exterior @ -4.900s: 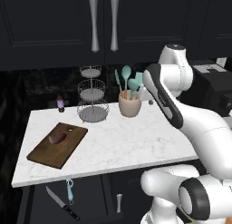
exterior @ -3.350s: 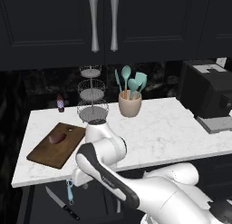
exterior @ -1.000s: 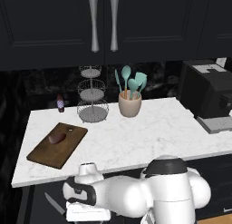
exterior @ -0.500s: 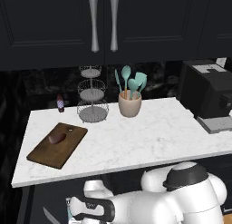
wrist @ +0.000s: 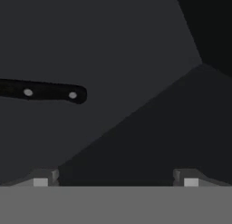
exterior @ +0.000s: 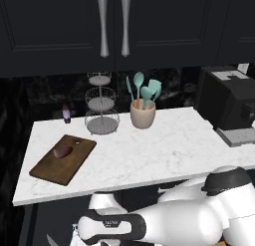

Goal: Place the appropriate cutting tool for cutting the potato skin on the cutting board.

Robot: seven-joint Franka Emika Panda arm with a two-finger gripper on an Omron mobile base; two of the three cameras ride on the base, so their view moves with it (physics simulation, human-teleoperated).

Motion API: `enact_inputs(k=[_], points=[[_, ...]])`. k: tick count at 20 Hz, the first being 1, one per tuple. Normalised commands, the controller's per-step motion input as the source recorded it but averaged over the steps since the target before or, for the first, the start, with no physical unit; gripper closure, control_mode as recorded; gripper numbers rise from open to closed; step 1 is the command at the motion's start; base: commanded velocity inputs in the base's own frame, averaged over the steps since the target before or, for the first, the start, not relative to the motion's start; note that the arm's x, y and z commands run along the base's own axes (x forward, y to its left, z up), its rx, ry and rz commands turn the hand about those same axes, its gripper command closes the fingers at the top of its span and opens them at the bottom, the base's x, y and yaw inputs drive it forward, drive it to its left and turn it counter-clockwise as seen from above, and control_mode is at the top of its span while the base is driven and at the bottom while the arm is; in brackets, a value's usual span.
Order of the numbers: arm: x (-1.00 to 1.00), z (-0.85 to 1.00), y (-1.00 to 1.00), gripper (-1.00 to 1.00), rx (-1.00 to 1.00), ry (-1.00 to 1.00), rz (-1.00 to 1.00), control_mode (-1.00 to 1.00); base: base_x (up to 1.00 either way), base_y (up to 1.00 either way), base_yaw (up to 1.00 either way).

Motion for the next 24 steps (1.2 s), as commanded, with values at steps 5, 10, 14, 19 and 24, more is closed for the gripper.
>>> enact_inputs(k=[5,10,14,19,24], points=[[0.31,0.07,0.32,-1.00,-0.12,-0.03,-0.06,-1.00,0.00,0.00,0.00],[0.53,-0.04,0.08,-1.00,-0.10,0.00,0.00,-1.00,0.00,0.00,0.00],[0.46,0.00,0.03,-1.00,-0.16,0.00,0.11,-1.00,0.00,0.00,0.00],[0.13,0.00,0.08,-1.00,-0.23,-0.03,0.15,-1.00,0.00,0.00,0.00],[0.00,0.00,0.09,-1.00,-0.14,-0.13,0.22,-1.00,0.00,0.00,0.00]])
